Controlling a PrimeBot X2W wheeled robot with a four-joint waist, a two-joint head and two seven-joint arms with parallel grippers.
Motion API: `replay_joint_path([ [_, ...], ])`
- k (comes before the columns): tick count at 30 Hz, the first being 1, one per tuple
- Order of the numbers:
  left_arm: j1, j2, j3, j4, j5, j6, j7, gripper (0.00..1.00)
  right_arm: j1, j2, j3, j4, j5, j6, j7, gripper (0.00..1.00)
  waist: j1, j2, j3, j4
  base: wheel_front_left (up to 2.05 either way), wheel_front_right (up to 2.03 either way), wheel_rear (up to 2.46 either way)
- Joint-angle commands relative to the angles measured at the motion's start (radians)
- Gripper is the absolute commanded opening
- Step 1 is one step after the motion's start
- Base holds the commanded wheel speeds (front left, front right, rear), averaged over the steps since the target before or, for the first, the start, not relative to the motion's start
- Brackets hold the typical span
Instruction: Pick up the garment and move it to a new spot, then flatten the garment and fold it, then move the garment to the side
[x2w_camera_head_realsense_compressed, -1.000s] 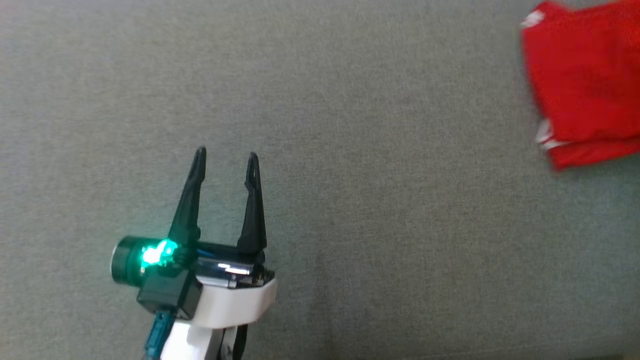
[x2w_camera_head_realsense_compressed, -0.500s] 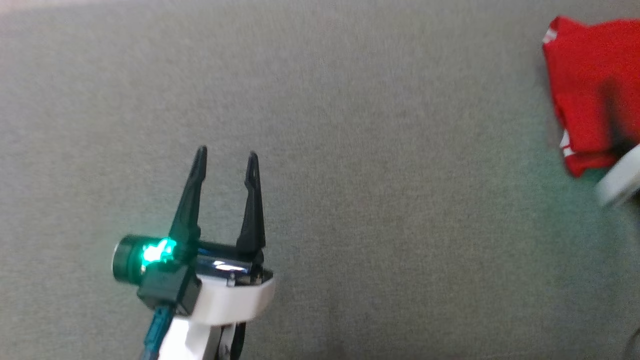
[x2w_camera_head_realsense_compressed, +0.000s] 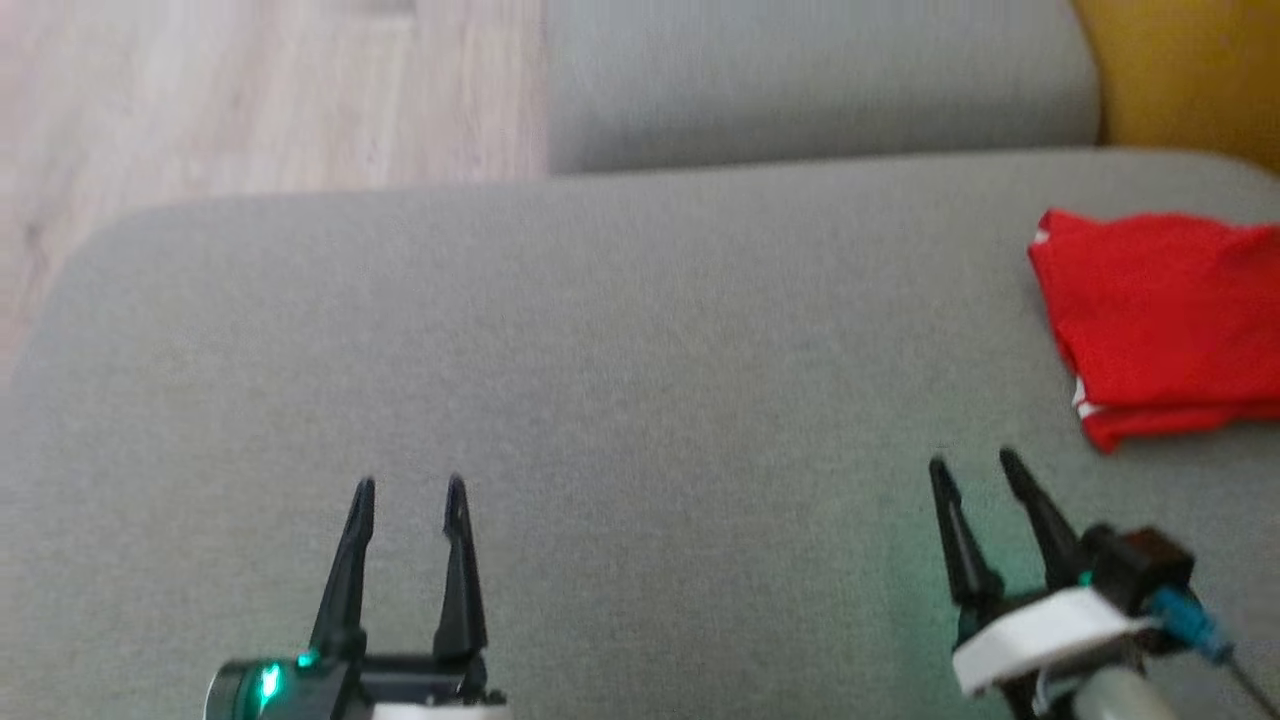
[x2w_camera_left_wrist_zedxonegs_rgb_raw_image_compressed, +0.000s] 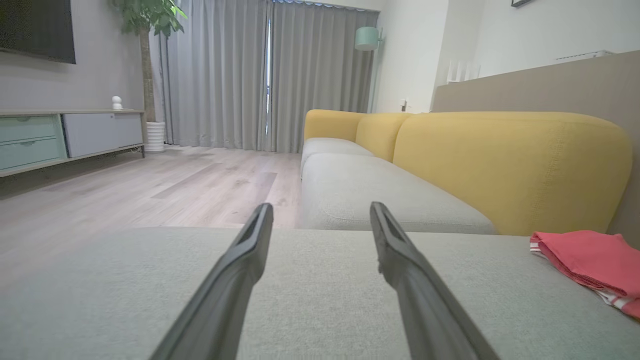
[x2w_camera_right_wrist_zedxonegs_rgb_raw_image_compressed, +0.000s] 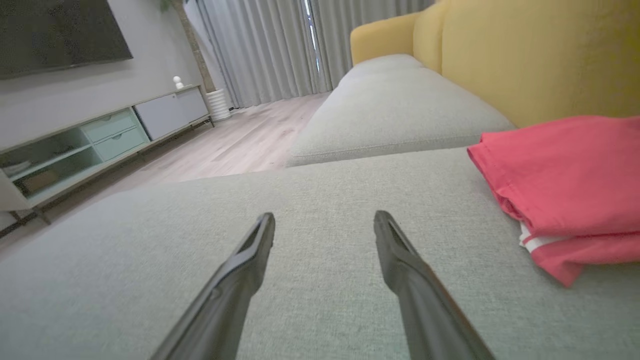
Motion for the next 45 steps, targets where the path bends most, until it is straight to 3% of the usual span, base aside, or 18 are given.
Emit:
replay_joint_path([
  [1,0.0,-0.004,0.046,-0.034,0.001,0.004,-0.005,1.0,0.004,0.001,0.017,-0.023,-0.06,0.007,-0.034,1.0,0.0003,-0.0001,-0.065,0.016,0.0,0.0,0.0],
  [12,0.09,-0.004,0.089,0.005,0.024,-0.015,-0.005,1.0,0.21,0.084,-0.095,-0.25,-0.212,0.007,-0.039,1.0,0.0003,-0.0001,-0.111,0.0,0.0,0.0,0.0],
  [27,0.107,-0.004,0.088,0.04,0.023,-0.037,-0.005,1.0,0.257,0.096,-0.088,-0.273,-0.221,0.007,-0.039,1.0,0.0003,-0.0001,-0.122,-0.016,0.0,0.0,0.0],
  [28,0.145,0.002,0.061,0.069,0.021,-0.038,0.0,0.0,0.289,0.103,-0.108,-0.237,-0.213,0.0,-0.026,0.0,0.0003,-0.0001,-0.122,-0.016,0.0,0.0,0.0],
  [32,0.155,0.002,0.06,0.137,0.021,-0.041,0.002,0.0,0.301,0.104,-0.104,-0.174,-0.212,0.0,-0.024,0.0,0.0004,-0.0001,-0.122,-0.016,0.0,0.0,0.0],
  [45,0.118,0.011,0.082,0.148,-0.142,-0.062,0.028,0.0,0.264,0.095,-0.112,-0.166,-0.049,0.0,0.003,0.0,0.0004,-0.0001,-0.111,-0.019,0.0,0.0,0.0],
])
